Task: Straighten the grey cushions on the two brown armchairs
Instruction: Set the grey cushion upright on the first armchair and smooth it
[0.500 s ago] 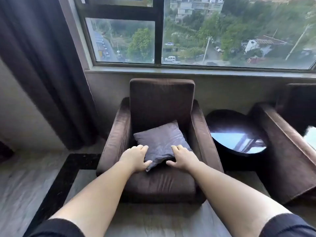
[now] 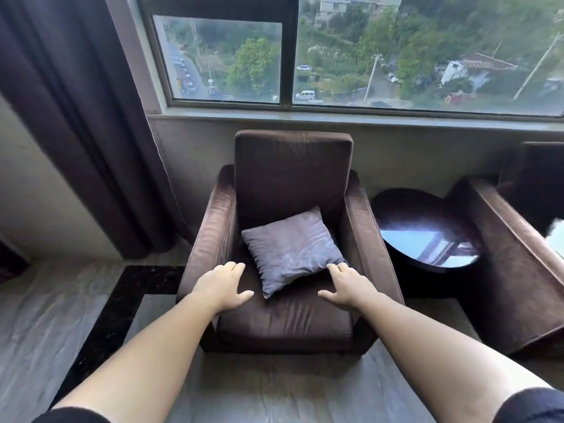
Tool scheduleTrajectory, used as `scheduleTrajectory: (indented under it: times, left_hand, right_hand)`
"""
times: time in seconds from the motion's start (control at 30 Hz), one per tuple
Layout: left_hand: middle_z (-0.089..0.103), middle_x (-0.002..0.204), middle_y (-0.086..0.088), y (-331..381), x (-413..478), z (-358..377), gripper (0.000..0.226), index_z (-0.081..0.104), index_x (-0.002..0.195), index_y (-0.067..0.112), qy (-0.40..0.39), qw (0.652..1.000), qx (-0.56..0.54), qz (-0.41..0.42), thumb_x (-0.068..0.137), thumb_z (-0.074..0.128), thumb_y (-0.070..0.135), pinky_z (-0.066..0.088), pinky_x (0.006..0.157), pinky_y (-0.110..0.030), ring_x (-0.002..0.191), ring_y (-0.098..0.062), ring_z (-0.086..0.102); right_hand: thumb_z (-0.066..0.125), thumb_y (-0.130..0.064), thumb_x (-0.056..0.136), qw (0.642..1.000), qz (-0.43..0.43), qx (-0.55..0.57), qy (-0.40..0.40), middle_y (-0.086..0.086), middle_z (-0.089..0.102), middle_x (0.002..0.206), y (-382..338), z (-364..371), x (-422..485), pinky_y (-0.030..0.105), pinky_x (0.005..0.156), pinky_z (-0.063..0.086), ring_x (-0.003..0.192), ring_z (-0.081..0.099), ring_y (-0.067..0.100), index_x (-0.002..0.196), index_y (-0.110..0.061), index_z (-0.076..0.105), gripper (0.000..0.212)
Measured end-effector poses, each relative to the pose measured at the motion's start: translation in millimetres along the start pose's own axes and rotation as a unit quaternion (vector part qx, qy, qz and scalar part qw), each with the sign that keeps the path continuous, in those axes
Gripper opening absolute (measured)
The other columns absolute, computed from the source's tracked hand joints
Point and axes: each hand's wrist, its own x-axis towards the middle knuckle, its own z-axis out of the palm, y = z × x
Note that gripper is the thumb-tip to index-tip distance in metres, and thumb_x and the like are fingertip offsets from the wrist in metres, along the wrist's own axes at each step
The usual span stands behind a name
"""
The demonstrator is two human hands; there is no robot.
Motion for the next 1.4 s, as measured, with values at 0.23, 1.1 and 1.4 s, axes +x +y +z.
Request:
scheduleTrajectory:
  times: [0.23, 1.1, 1.4]
  left_hand:
    - [0.04, 0.146, -0.001, -23, 1, 0, 0.075, 0.032, 0.149, 0.02, -0.005, 1.0, -0.007, 0.005, 0.089, 0.048, 0.061, 0.043, 0.104, -0.04, 0.133, -0.023, 0.042]
    - [0.04, 0.147, 0.0, -15, 133, 10, 0.071, 0.034, 0.147, 0.02, -0.073, 0.997, -0.011, -0.011, 0.09, 0.048, 0.061, 0.043, 0.105, -0.042, 0.133, -0.023, 0.041]
    - [0.04, 0.149, -0.002, 28, 203, 18, 0.073, 0.033, 0.149, 0.019, -0.108, 0.989, -0.072, -0.068, 0.089, 0.053, 0.056, 0.041, 0.108, -0.043, 0.136, -0.025, 0.042]
  right_hand:
    - [0.056, -0.059, 0.087, 1.0, 0.01, 0.005, -0.006, 0.01, 0.04, 0.143, -22, 3, 8, 0.047, 0.101, 0.044, 0.133, 0.043, 0.03, 0.141, -0.015, 0.033, 0.074]
    - [0.055, -0.059, 0.086, 0.995, 0.025, 0.072, -0.058, 0.012, 0.039, 0.143, 24, 5, 129, 0.049, 0.102, 0.043, 0.132, 0.043, 0.032, 0.139, -0.013, 0.035, 0.073]
    - [0.055, -0.062, 0.084, 0.992, 0.004, 0.097, -0.084, 0.011, 0.041, 0.14, 84, -16, 212, 0.047, 0.101, 0.044, 0.131, 0.044, 0.032, 0.137, -0.012, 0.036, 0.076]
